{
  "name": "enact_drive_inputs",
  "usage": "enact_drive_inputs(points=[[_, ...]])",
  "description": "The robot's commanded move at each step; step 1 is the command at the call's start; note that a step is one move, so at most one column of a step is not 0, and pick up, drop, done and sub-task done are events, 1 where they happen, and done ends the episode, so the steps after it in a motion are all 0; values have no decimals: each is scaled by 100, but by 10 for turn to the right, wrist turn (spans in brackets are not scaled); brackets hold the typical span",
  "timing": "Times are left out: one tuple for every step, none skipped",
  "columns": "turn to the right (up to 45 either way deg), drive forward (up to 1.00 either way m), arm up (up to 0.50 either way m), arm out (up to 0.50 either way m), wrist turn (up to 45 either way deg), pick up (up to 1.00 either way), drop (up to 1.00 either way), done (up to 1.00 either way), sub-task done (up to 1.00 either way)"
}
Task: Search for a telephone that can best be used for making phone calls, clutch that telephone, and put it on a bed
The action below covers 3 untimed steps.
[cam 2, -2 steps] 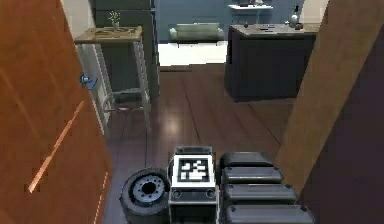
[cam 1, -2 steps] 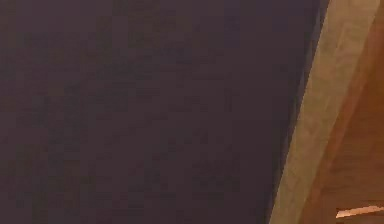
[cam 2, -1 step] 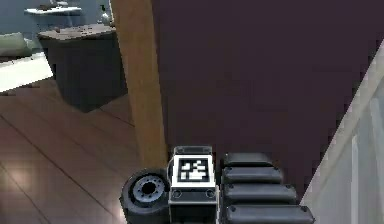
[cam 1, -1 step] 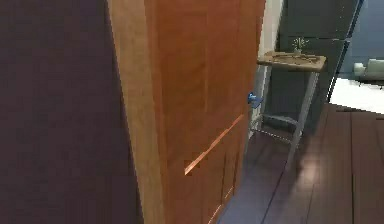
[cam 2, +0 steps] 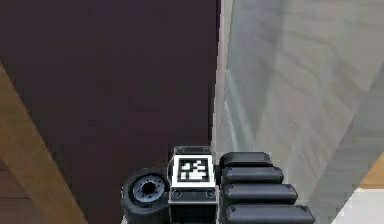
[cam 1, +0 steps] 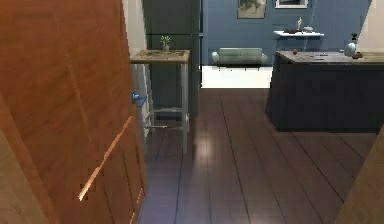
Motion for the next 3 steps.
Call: enact_drive_inputs(points=[[0, 15, 0, 0, 0, 0, 0, 0, 0], [-450, 0, 0, 0, 0, 0, 0, 0, 0], [-450, 0, 0, 0, 0, 0, 0, 0, 0]])
